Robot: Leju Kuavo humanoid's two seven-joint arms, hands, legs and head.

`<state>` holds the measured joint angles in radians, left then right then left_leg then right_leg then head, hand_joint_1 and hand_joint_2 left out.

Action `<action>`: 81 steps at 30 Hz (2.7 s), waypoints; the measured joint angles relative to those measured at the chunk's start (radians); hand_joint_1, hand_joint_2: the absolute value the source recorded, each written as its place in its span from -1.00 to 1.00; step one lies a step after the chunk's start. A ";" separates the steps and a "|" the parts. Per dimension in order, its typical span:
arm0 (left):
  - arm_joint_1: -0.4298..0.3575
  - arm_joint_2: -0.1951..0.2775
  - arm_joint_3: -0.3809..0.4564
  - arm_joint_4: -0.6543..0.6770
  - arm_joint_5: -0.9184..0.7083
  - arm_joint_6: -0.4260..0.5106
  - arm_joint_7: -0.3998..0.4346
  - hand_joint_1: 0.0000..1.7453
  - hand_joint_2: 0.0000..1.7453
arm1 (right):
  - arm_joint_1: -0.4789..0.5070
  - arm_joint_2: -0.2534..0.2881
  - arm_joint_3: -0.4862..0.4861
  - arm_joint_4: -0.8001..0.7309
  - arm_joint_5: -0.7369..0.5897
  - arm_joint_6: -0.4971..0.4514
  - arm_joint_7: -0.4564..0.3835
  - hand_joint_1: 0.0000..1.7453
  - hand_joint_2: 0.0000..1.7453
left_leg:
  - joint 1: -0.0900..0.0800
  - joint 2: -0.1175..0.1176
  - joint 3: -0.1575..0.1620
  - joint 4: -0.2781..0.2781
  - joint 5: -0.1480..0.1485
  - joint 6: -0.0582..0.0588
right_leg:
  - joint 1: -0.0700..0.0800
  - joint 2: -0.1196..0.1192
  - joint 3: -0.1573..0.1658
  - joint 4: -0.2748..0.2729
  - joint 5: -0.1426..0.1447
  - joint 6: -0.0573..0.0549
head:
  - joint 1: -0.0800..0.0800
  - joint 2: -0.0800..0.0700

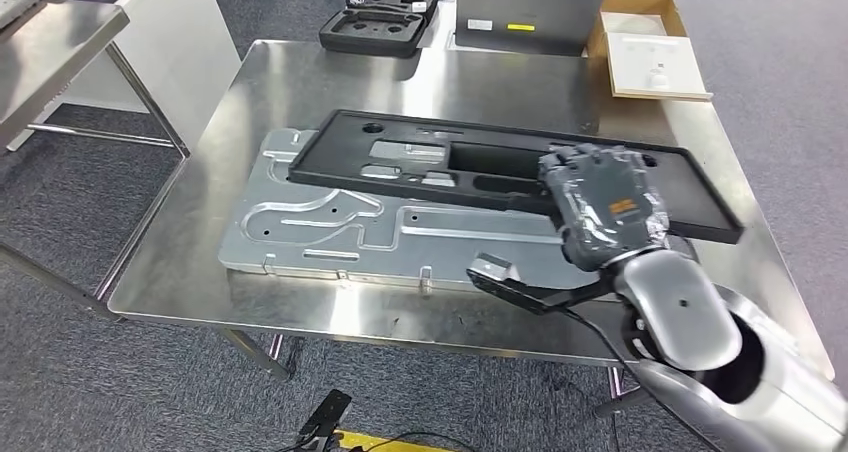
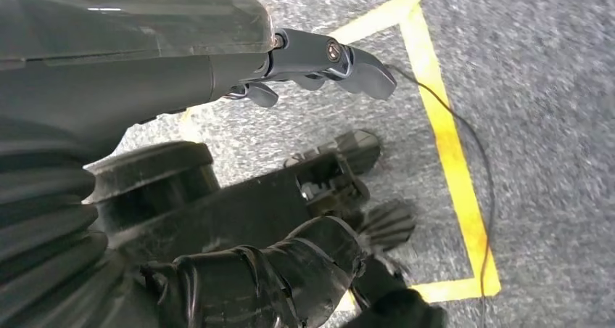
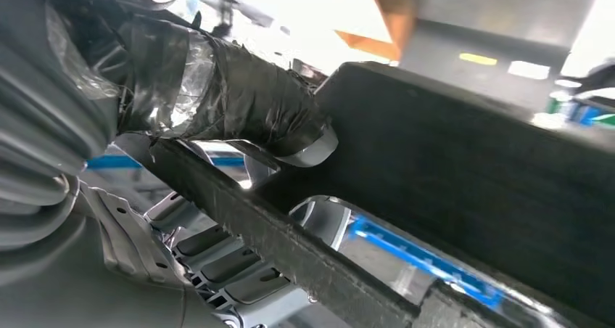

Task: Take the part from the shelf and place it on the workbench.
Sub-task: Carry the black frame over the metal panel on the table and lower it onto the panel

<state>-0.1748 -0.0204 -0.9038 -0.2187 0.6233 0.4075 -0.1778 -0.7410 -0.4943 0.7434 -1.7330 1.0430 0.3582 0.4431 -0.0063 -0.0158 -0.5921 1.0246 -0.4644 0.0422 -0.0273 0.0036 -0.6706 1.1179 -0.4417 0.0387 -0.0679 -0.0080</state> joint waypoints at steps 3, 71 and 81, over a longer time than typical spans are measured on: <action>-0.013 -0.005 -0.011 0.000 -0.006 -0.063 0.006 -1.00 1.00 | -0.030 0.059 0.070 0.071 -0.015 0.000 -0.054 1.00 1.00 | -0.002 -0.004 -0.011 0.009 -0.005 -0.014 | 0.007 0.002 0.028 -0.061 0.004 -0.013 | 0.000 0.000; 0.041 0.003 -0.056 -0.001 0.031 -0.072 -0.018 -1.00 -1.00 | 0.237 -0.196 -0.129 -0.096 -0.362 -0.361 0.053 -1.00 -1.00 | 0.004 0.011 -0.078 0.214 -0.138 -0.038 | 0.010 -0.006 0.065 -0.086 0.004 -0.037 | -0.014 0.000; 0.052 -0.003 -0.056 -0.001 0.048 -0.038 -0.051 -1.00 -1.00 | 0.557 -0.081 -0.275 -0.379 -0.389 -0.703 -0.159 -1.00 -1.00 | -0.002 0.009 0.058 -0.007 -0.034 -0.016 | 0.011 -0.012 0.057 -0.084 0.020 -0.012 | -0.013 0.000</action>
<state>-0.1224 -0.0237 -0.9598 -0.2193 0.6717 0.3693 -0.2283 -0.1835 -0.5754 0.4680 -2.1122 0.6544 -0.3443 0.2839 -0.0079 -0.0069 -0.5344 1.0172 -0.4989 0.0263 -0.0160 -0.0086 -0.6141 1.0337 -0.4218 0.0270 -0.0810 -0.0080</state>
